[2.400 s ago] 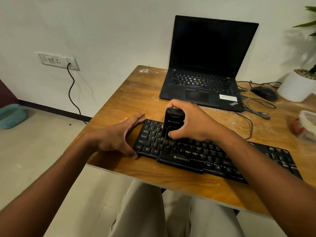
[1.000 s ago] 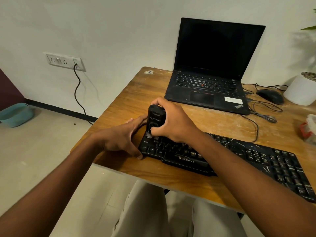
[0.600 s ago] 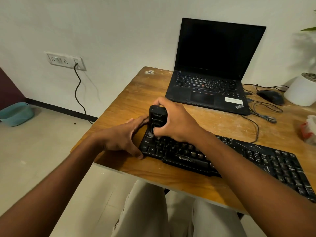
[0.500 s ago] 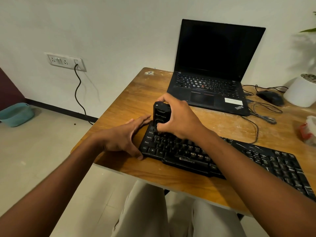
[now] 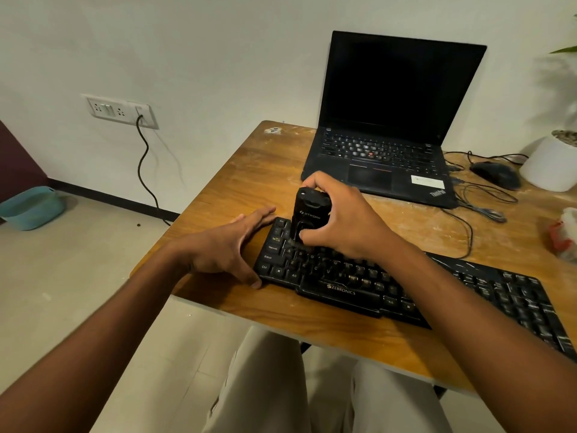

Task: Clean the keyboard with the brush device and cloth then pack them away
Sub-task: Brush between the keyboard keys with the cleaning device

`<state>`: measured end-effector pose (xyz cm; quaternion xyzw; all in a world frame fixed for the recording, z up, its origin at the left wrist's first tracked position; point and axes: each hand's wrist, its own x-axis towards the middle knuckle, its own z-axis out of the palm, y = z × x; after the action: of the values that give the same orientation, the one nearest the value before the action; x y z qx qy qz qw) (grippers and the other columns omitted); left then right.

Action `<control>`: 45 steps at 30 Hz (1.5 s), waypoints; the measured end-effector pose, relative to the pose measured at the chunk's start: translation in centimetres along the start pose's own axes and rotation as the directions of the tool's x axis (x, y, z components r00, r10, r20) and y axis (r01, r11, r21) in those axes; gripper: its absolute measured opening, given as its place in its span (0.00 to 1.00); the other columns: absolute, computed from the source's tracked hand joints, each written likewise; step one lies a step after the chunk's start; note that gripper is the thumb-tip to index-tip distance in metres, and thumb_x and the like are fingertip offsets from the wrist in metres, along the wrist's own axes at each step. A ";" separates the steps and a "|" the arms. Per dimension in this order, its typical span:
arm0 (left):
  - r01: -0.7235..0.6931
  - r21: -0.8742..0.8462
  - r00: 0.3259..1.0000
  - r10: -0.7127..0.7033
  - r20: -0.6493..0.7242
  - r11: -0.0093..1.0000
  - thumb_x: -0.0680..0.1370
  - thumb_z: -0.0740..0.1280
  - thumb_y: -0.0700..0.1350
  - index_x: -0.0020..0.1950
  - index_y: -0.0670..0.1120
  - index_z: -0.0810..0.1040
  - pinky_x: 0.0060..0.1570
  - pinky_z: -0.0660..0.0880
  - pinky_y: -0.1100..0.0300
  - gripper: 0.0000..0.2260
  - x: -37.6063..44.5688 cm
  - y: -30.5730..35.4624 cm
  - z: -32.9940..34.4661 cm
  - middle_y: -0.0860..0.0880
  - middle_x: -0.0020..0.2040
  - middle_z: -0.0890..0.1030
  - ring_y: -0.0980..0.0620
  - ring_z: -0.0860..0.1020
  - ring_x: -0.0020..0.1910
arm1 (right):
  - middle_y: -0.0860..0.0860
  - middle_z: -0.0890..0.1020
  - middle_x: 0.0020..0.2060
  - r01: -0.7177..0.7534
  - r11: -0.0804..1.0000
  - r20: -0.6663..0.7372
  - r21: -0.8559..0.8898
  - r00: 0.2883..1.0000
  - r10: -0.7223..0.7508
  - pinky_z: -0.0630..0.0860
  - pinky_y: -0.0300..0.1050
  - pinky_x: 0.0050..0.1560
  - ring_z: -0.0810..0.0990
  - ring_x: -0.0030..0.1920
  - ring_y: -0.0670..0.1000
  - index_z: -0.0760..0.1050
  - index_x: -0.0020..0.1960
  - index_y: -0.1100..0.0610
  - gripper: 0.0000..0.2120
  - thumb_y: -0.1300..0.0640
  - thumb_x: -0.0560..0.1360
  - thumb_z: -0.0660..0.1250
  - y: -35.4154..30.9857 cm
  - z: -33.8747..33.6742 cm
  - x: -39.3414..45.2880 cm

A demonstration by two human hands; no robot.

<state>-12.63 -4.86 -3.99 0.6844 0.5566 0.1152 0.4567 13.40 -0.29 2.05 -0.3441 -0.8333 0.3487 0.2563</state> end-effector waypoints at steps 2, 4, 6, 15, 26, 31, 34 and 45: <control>-0.006 0.000 1.000 0.006 -0.002 1.000 0.60 0.87 0.53 0.78 0.76 0.43 0.79 0.57 0.36 0.64 0.0 0.0 0.0 0.58 0.82 0.58 0.43 0.54 0.82 | 0.50 0.82 0.44 -0.019 0.999 0.098 0.041 0.995 0.015 0.79 0.43 0.33 0.83 0.40 0.49 0.73 0.55 0.51 0.24 0.65 0.66 0.80 -0.2 -0.3 -0.6; -0.009 0.004 1.000 0.009 0.002 1.000 0.60 0.87 0.53 0.79 0.76 0.43 0.80 0.57 0.37 0.64 0.1 -0.1 0.0 0.59 0.82 0.57 0.45 0.53 0.83 | 0.48 0.82 0.45 -0.035 0.999 0.122 0.020 0.992 0.033 0.80 0.41 0.36 0.83 0.42 0.47 0.74 0.55 0.51 0.24 0.65 0.65 0.81 0.0 -0.4 -1.0; -0.008 0.005 1.000 0.008 0.001 1.000 0.59 0.87 0.54 0.79 0.76 0.43 0.80 0.56 0.37 0.65 0.1 -0.1 0.0 0.60 0.83 0.57 0.45 0.53 0.83 | 0.48 0.82 0.44 -0.051 0.998 0.047 -0.021 0.998 0.052 0.82 0.45 0.36 0.83 0.41 0.47 0.74 0.54 0.50 0.25 0.64 0.65 0.81 0.6 -0.5 -1.0; -0.001 -0.010 1.000 0.001 0.002 1.000 0.59 0.87 0.53 0.78 0.76 0.43 0.80 0.58 0.38 0.64 0.0 0.1 0.0 0.58 0.83 0.56 0.46 0.53 0.82 | 0.50 0.81 0.45 -0.055 0.996 0.062 0.066 0.997 0.050 0.82 0.43 0.35 0.84 0.41 0.49 0.73 0.54 0.52 0.25 0.66 0.65 0.81 0.4 -0.5 -1.9; 0.002 -0.031 1.000 -0.002 0.001 1.000 0.58 0.88 0.53 0.78 0.77 0.45 0.79 0.60 0.38 0.65 0.1 0.1 -0.1 0.58 0.82 0.57 0.45 0.55 0.82 | 0.50 0.82 0.46 -0.075 0.997 0.023 0.009 0.997 0.075 0.84 0.49 0.36 0.84 0.42 0.50 0.73 0.54 0.49 0.25 0.64 0.65 0.81 0.4 -1.7 -2.4; 0.002 -0.045 1.000 -0.001 0.012 0.999 0.57 0.88 0.54 0.78 0.77 0.45 0.79 0.61 0.39 0.65 0.2 0.1 -0.1 0.58 0.82 0.56 0.47 0.56 0.81 | 0.49 0.83 0.45 -0.107 0.993 -0.005 -0.057 0.994 0.107 0.83 0.48 0.36 0.84 0.41 0.50 0.72 0.54 0.48 0.25 0.64 0.66 0.81 1.0 -1.9 -2.3; 0.005 -0.050 1.000 -0.005 0.002 0.999 0.56 0.88 0.56 0.77 0.79 0.46 0.80 0.58 0.38 0.65 0.2 -0.2 0.0 0.57 0.84 0.55 0.46 0.54 0.83 | 0.49 0.82 0.42 -0.107 0.989 -0.106 -0.100 0.990 0.097 0.82 0.53 0.34 0.84 0.38 0.52 0.70 0.55 0.45 0.26 0.62 0.67 0.80 1.3 -2.1 -2.0; -0.001 -0.050 1.000 0.001 0.000 0.999 0.55 0.88 0.57 0.77 0.78 0.46 0.80 0.57 0.37 0.65 0.2 -0.3 0.0 0.57 0.84 0.56 0.46 0.52 0.84 | 0.50 0.82 0.44 -0.084 0.994 -0.049 -0.067 0.996 0.081 0.83 0.52 0.36 0.84 0.39 0.49 0.71 0.55 0.48 0.25 0.63 0.67 0.81 1.1 -1.7 -2.5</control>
<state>-12.71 -4.68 -4.32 0.6731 0.5531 0.1294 0.4736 16.50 -0.93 1.80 -0.3948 -0.8238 0.3221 0.2486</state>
